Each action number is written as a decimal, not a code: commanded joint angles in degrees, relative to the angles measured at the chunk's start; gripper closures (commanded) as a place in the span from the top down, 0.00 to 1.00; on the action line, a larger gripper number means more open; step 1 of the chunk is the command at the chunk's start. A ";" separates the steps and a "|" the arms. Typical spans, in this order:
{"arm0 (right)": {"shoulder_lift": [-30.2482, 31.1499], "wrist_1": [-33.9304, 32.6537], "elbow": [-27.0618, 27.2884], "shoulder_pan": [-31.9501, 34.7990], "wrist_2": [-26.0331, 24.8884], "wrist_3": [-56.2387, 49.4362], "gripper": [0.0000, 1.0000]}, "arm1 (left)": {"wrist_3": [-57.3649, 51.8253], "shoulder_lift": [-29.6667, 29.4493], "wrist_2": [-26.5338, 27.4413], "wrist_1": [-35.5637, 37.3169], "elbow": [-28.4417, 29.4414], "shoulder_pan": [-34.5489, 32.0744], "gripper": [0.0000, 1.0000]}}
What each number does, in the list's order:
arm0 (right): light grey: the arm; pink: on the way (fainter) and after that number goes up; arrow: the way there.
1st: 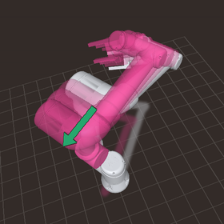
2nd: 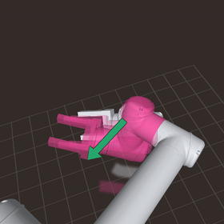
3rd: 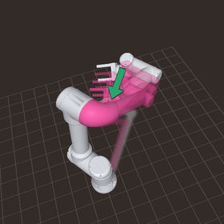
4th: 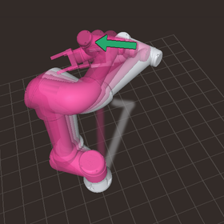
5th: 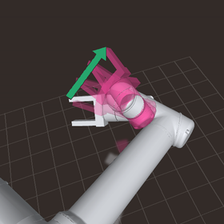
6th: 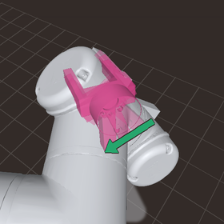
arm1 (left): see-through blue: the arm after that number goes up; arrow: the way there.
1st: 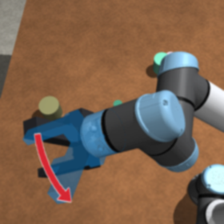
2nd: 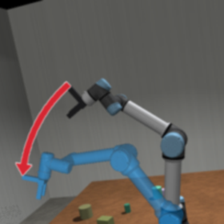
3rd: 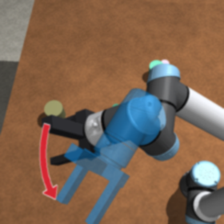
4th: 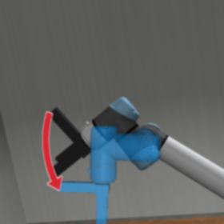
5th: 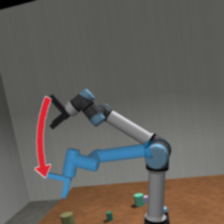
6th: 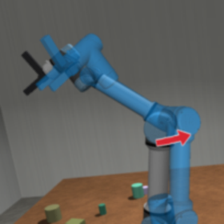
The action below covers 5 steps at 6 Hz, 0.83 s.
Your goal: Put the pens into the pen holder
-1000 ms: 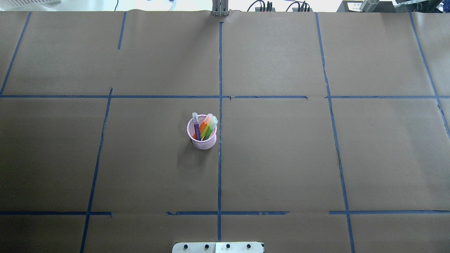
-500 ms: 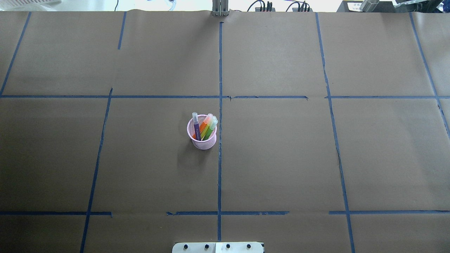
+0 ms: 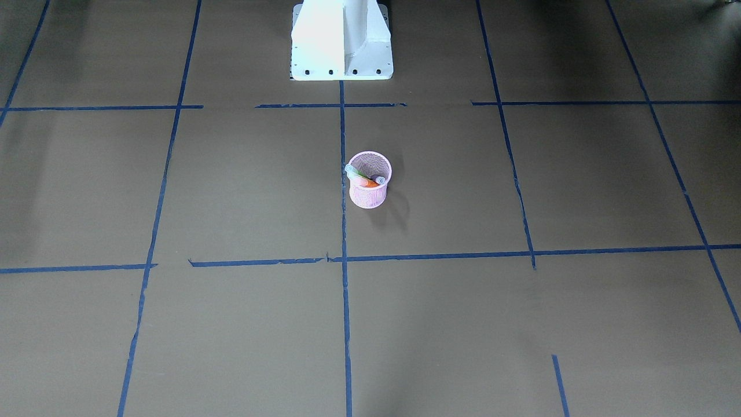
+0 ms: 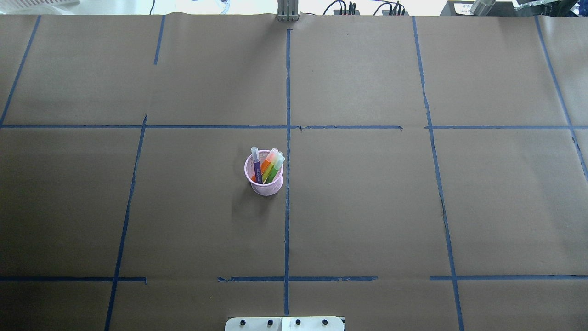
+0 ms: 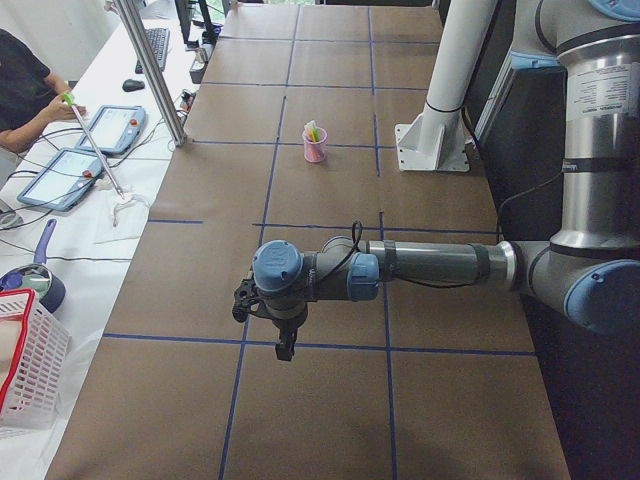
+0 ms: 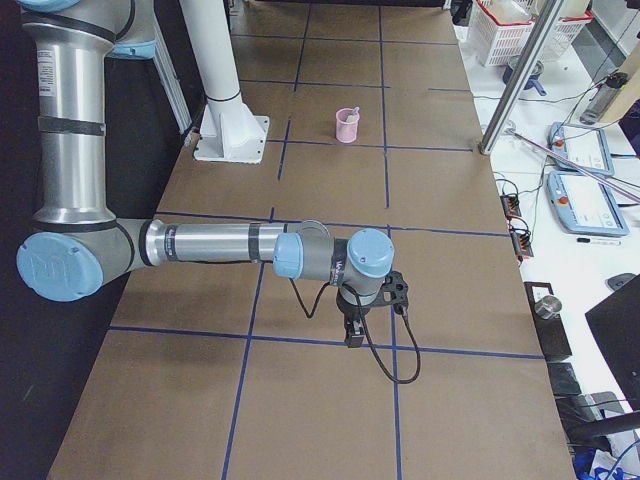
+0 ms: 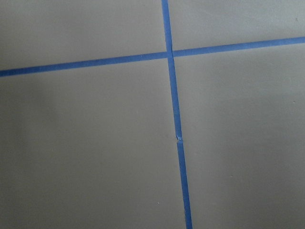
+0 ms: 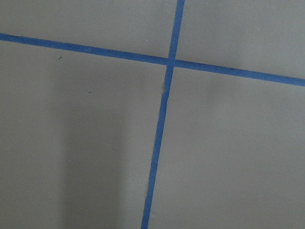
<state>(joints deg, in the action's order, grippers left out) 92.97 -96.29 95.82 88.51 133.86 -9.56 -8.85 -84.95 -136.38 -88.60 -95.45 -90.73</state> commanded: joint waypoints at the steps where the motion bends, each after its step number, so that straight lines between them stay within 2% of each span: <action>1: -0.07 0.14 -0.02 0.00 -0.09 0.07 1.00 | -0.37 0.05 -0.03 0.09 -0.09 0.03 1.00; 5: -0.07 1.36 -0.12 -0.26 0.09 0.06 1.00 | -0.46 1.35 0.06 0.45 -0.44 0.20 1.00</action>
<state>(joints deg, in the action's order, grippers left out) 92.90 -95.77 95.46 88.26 133.84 -9.69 -9.29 -84.44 -136.33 -88.12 -95.81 -90.62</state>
